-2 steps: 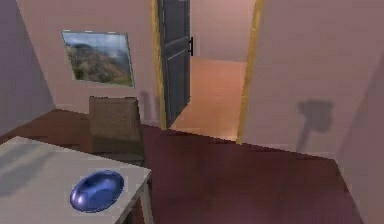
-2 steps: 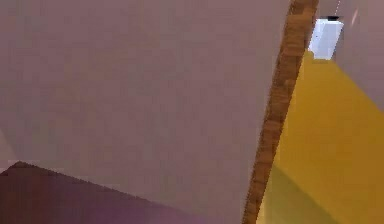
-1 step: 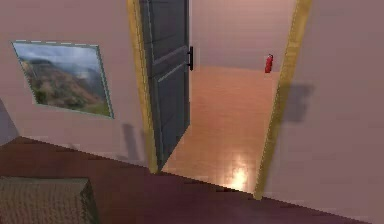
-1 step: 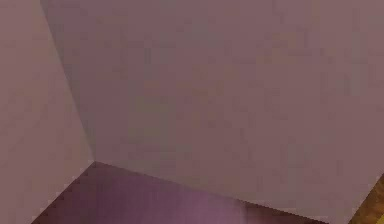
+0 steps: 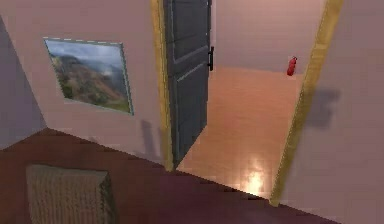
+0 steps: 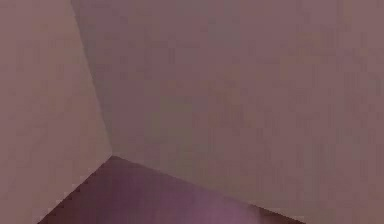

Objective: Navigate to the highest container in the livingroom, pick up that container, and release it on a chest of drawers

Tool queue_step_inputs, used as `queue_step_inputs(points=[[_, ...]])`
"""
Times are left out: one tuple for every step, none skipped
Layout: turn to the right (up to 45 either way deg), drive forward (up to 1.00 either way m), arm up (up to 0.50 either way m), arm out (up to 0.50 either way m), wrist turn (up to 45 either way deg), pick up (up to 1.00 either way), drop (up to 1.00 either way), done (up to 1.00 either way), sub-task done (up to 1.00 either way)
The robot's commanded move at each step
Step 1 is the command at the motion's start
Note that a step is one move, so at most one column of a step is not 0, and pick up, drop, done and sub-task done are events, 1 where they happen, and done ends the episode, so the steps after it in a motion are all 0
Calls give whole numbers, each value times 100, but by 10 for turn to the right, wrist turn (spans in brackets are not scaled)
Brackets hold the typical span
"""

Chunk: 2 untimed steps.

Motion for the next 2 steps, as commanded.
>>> queue_step_inputs(points=[[0, 55, 0, 0, 0, 0, 0, 0, 0], [-210, 0, 0, 0, 0, 0, 0, 0, 0]])
